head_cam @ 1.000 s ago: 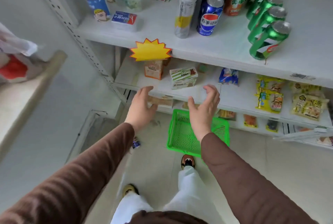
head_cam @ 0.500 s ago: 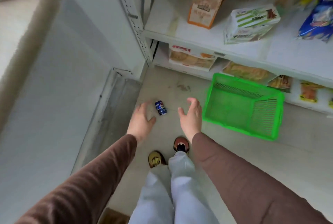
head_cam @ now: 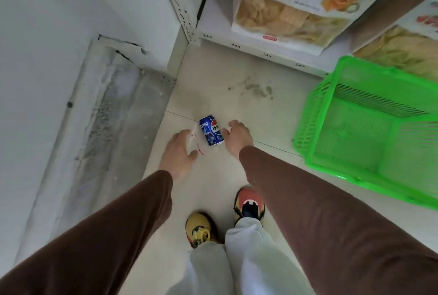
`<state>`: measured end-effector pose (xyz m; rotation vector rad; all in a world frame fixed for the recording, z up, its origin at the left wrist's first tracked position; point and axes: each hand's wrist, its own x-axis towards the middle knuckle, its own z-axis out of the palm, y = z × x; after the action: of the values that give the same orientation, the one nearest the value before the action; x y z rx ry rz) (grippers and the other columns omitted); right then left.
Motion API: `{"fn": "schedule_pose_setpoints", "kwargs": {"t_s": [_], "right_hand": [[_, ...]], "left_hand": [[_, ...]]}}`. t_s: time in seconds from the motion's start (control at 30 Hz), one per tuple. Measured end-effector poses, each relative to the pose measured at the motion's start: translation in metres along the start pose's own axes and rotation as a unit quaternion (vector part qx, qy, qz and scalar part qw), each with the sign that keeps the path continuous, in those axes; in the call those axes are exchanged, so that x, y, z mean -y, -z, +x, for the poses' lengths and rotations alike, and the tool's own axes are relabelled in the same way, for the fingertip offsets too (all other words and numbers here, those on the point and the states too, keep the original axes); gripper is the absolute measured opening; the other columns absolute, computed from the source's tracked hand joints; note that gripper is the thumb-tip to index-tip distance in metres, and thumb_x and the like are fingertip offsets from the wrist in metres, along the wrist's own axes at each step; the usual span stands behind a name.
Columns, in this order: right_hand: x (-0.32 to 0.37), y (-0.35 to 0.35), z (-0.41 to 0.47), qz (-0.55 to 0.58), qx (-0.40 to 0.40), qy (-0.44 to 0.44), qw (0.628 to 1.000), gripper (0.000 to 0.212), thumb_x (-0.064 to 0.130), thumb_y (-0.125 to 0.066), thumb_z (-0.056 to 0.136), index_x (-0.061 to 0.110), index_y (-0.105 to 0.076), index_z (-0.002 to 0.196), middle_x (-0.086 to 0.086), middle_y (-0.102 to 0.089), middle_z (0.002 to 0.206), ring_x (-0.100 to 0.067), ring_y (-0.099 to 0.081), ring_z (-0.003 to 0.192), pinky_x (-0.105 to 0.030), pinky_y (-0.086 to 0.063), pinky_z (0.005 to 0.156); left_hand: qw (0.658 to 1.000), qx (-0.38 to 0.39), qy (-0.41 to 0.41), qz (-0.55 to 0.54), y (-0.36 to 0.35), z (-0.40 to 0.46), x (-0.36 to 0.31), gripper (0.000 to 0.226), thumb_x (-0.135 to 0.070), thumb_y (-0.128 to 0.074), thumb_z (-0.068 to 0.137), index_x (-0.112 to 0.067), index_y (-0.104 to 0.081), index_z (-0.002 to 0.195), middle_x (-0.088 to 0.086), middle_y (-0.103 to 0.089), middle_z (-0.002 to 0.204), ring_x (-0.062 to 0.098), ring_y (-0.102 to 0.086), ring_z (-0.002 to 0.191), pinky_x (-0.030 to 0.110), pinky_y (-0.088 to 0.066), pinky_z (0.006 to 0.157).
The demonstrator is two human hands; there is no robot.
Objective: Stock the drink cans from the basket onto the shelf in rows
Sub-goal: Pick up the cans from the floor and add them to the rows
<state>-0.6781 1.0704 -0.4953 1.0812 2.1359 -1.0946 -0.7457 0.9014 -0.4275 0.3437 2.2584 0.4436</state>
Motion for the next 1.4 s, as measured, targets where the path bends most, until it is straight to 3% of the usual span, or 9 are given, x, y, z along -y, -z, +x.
{"fn": "schedule_pose_setpoints", "kwargs": {"t_s": [0.23, 0.43, 0.6, 0.73, 0.97, 1.1, 1.17, 1.33, 1.4], "right_hand": [[-0.018, -0.069, 0.084, -0.002, 0.041, -0.026, 0.999, 0.055, 0.038, -0.057, 0.100, 0.005, -0.043, 0.143, -0.017, -0.051, 0.138, -0.034, -0.050, 0.128, -0.039, -0.041, 0.106], [-0.018, -0.120, 0.101, 0.053, 0.027, -0.058, 0.997, 0.082, 0.051, -0.083, 0.072, 0.010, -0.048, 0.134, -0.009, -0.054, 0.124, -0.027, -0.056, 0.114, -0.038, -0.048, 0.101], [-0.018, -0.108, 0.079, 0.109, 0.012, -0.076, 0.991, 0.065, 0.045, -0.083, 0.070, 0.017, -0.054, 0.121, -0.003, -0.063, 0.111, -0.026, -0.061, 0.105, -0.040, -0.054, 0.092], [-0.018, -0.044, 0.018, 0.220, -0.037, -0.085, 0.971, 0.059, 0.050, -0.081, 0.059, 0.029, -0.053, 0.108, 0.001, -0.066, 0.103, -0.022, -0.064, 0.098, -0.040, -0.059, 0.080], [0.031, 0.142, -0.147, 0.298, -0.163, -0.047, 0.939, 0.060, 0.056, -0.078, 0.050, 0.034, -0.054, 0.101, -0.001, -0.067, 0.100, -0.020, -0.067, 0.090, -0.041, -0.059, 0.080], [0.076, 0.268, -0.262, 0.339, -0.237, 0.004, 0.910, 0.051, 0.038, -0.087, 0.063, 0.023, -0.057, 0.101, 0.003, -0.070, 0.094, -0.016, -0.067, 0.086, -0.032, -0.054, 0.074], [0.094, 0.324, -0.315, 0.365, -0.271, 0.023, 0.890, 0.047, 0.028, -0.089, 0.067, 0.020, -0.057, 0.102, 0.002, -0.071, 0.095, -0.013, -0.068, 0.084, -0.028, -0.052, 0.071], [0.117, 0.432, -0.416, 0.390, -0.351, 0.069, 0.849, 0.057, 0.037, -0.086, 0.063, 0.030, -0.055, 0.109, 0.003, -0.071, 0.104, -0.015, -0.069, 0.093, -0.039, -0.058, 0.083], [0.117, 0.468, -0.443, 0.395, -0.371, 0.085, 0.836, 0.060, 0.046, -0.084, 0.059, 0.037, -0.053, 0.110, 0.003, -0.069, 0.109, -0.016, -0.068, 0.097, -0.044, -0.058, 0.086]], "left_hand": [[1.000, -0.026, 0.008, -0.002, -0.060, 0.065, 0.046, 0.054, -0.018, -0.062, 0.092, -0.022, -0.039, 0.141, 0.000, -0.047, 0.138, 0.018, -0.046, 0.126, 0.025, -0.036, 0.098], [0.999, -0.027, 0.030, -0.023, -0.080, 0.085, 0.069, 0.056, -0.018, -0.060, 0.093, -0.023, -0.037, 0.143, -0.001, -0.045, 0.142, 0.018, -0.046, 0.127, 0.028, -0.037, 0.104], [0.999, -0.023, 0.030, -0.032, -0.068, 0.066, 0.064, 0.054, -0.017, -0.060, 0.092, -0.023, -0.040, 0.142, 0.001, -0.046, 0.141, 0.019, -0.046, 0.127, 0.029, -0.036, 0.104], [0.999, -0.022, 0.012, -0.040, -0.037, 0.022, 0.020, 0.055, -0.016, -0.060, 0.090, -0.018, -0.041, 0.141, 0.003, -0.046, 0.139, 0.021, -0.045, 0.129, 0.031, -0.036, 0.107], [0.994, -0.021, -0.092, -0.046, 0.066, -0.102, -0.145, 0.061, -0.015, -0.063, 0.087, -0.015, -0.039, 0.144, 0.008, -0.045, 0.140, 0.025, -0.046, 0.128, 0.032, -0.036, 0.103], [0.979, -0.053, -0.184, -0.065, 0.146, -0.185, -0.257, 0.054, -0.013, -0.066, 0.084, -0.017, -0.047, 0.134, 0.002, -0.052, 0.127, 0.024, -0.048, 0.122, 0.024, -0.035, 0.092], [0.970, -0.065, -0.221, -0.075, 0.182, -0.225, -0.311, 0.058, -0.012, -0.068, 0.082, -0.014, -0.046, 0.136, 0.003, -0.051, 0.130, 0.024, -0.046, 0.127, 0.024, -0.034, 0.097], [0.941, -0.084, -0.314, -0.090, 0.246, -0.307, -0.423, 0.066, -0.015, -0.067, 0.082, -0.016, -0.041, 0.142, 0.007, -0.051, 0.137, 0.024, -0.048, 0.125, 0.035, -0.040, 0.105], [0.926, -0.095, -0.355, -0.088, 0.259, -0.333, -0.460, 0.064, -0.018, -0.067, 0.083, -0.018, -0.040, 0.141, 0.004, -0.049, 0.138, 0.022, -0.048, 0.125, 0.031, -0.039, 0.104]]}}
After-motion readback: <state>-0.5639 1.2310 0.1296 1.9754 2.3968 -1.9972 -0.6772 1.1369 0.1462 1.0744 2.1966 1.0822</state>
